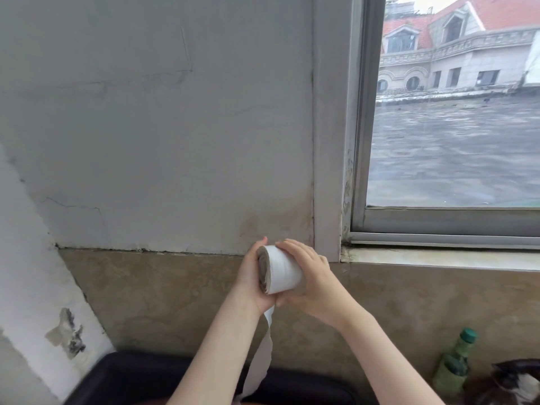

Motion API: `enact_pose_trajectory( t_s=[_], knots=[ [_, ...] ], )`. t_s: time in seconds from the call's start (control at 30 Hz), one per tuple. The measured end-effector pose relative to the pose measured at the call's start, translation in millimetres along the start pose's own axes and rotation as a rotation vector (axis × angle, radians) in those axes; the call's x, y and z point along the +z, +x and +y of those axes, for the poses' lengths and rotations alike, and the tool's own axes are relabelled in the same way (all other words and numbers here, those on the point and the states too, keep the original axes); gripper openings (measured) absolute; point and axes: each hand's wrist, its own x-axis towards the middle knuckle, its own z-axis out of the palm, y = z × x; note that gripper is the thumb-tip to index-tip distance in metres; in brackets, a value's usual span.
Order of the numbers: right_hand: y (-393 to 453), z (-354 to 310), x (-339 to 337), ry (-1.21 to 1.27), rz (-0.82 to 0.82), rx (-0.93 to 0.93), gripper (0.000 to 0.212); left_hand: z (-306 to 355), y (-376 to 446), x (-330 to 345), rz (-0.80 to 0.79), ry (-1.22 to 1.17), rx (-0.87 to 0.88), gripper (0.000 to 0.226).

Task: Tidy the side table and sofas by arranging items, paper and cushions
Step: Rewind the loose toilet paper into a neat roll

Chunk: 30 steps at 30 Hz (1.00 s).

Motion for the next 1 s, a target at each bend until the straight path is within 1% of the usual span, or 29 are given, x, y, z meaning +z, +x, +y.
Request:
enact_pose_trajectory(
  t_s=[0.07, 0.1, 0.13, 0.23, 0.27, 0.33, 0.4, 0.47, 0.5, 0.6, 0.63, 0.67, 0.7, 0.77, 0.8, 0.83, 0.87, 0.9, 0.97, 1.0],
  knots=[
    [-0.3, 2.0, 0.3, 0.030, 0.116, 0.006, 0.071, -2.1, -0.7, 0.4, -0.003, 0.031, -0.029, 0.049],
    [-1.1, 2.4, -2.3, 0.084, 0.135, 0.029, 0.064, -2.4, -0.2, -0.5, 0.000, 0.039, -0.039, 0.051],
    [-2.4, 3.0, -5.5, 0.182, 0.118, 0.063, 0.059, -1.6, 0.0, -1.8, 0.009, 0.043, -0.039, 0.052],
    [-5.6, 5.1, -14.3, 0.576, -0.033, 0.157, 0.056, 2.8, 1.1, -3.3, 0.016, 0.051, -0.021, 0.053],
    [-5.3, 4.6, -15.9, 0.650, -0.081, 0.168, 0.056, 3.7, 1.2, -3.7, 0.004, 0.084, -0.021, 0.051],
    [-2.8, 4.5, -17.2, 0.703, -0.159, 0.164, 0.056, 3.6, 1.2, -3.8, -0.017, 0.179, -0.038, 0.049],
    [-0.4, 2.7, -17.4, 0.714, -0.223, 0.166, 0.053, 3.5, 1.7, -3.9, -0.044, 0.217, -0.068, 0.052],
    [-0.1, -0.3, -16.0, 0.711, -0.266, 0.207, 0.045, 4.0, 1.4, -4.3, -0.076, 0.214, -0.066, 0.057],
    [-0.6, -1.7, -14.3, 0.707, -0.261, 0.227, 0.041, 3.9, 2.1, -5.4, -0.089, 0.212, -0.055, 0.062],
    [-0.2, -2.3, -7.6, 0.638, -0.131, 0.273, 0.037, 1.3, 1.3, -10.5, -0.141, 0.174, -0.036, 0.083],
    [-0.1, -3.1, -6.2, 0.594, -0.080, 0.282, 0.035, 0.3, 0.4, -11.6, -0.164, 0.172, -0.029, 0.086],
    [0.6, -4.2, -4.5, 0.540, -0.035, 0.284, 0.031, -0.4, -0.2, -12.5, -0.200, 0.190, -0.015, 0.083],
    [1.4, -5.3, -2.5, 0.471, 0.014, 0.278, 0.028, -1.2, -0.2, -13.3, -0.224, 0.199, 0.008, 0.071],
    [3.0, -8.0, 0.1, 0.300, 0.137, 0.246, 0.022, -3.8, -0.3, -12.5, -0.214, 0.187, 0.039, 0.034],
    [3.2, -7.9, -0.4, 0.229, 0.194, 0.214, 0.018, -4.4, -0.2, -11.5, -0.203, 0.162, 0.051, 0.029],
    [2.7, -7.0, -2.1, 0.185, 0.223, 0.166, 0.017, -4.5, 0.5, -11.0, -0.190, 0.130, 0.059, 0.031],
    [2.1, -5.4, -4.3, 0.164, 0.212, 0.107, 0.023, -4.6, 2.4, -11.5, -0.163, 0.098, 0.073, 0.032],
    [1.2, -3.5, -6.4, 0.149, 0.159, 0.054, 0.034, -4.1, 3.1, -11.1, -0.143, 0.067, 0.087, 0.032],
    [-0.8, -0.7, -6.1, 0.076, 0.020, 0.004, 0.066, -3.2, 2.3, -9.0, -0.118, 0.005, 0.102, 0.032],
    [-1.8, 0.6, -3.5, 0.023, 0.000, -0.014, 0.076, -3.4, 1.4, -7.4, -0.110, -0.013, 0.099, 0.035]
  ],
)
